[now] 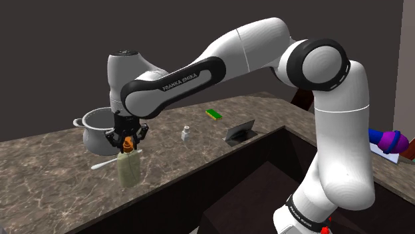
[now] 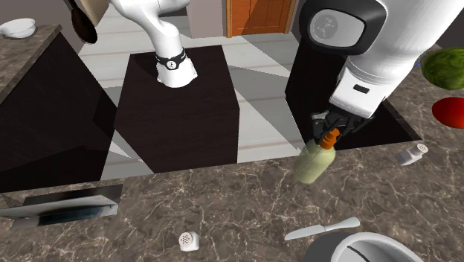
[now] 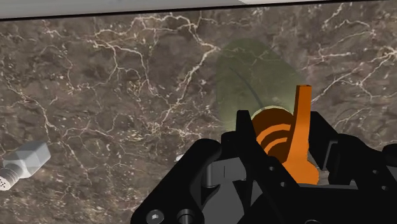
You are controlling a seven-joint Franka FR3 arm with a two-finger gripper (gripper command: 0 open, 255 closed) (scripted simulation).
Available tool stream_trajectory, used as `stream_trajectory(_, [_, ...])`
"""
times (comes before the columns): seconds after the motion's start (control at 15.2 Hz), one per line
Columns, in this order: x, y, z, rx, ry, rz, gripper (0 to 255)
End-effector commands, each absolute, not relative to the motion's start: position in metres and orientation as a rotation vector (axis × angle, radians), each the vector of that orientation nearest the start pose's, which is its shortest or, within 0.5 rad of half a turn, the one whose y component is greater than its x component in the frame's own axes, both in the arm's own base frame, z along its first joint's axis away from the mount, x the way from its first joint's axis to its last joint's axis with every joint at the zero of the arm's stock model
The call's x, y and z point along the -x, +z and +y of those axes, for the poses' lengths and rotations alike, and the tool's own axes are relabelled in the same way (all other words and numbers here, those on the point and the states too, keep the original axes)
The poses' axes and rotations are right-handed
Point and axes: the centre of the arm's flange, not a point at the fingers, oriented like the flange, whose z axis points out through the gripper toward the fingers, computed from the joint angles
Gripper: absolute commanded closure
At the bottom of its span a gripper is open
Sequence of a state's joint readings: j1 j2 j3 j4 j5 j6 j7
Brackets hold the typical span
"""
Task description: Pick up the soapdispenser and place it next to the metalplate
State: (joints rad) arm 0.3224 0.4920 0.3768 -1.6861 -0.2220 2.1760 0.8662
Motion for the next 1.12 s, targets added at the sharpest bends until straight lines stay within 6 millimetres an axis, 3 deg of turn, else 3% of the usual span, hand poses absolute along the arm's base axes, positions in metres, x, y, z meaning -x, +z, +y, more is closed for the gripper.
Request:
stream_trajectory(0.0, [-0.538, 0.344, 0.405, 3.119, -0.054, 0.136, 255])
stream_trajectory(1.06, [-0.538, 0.429, 0.405, 3.119, -0.054, 0.136, 255])
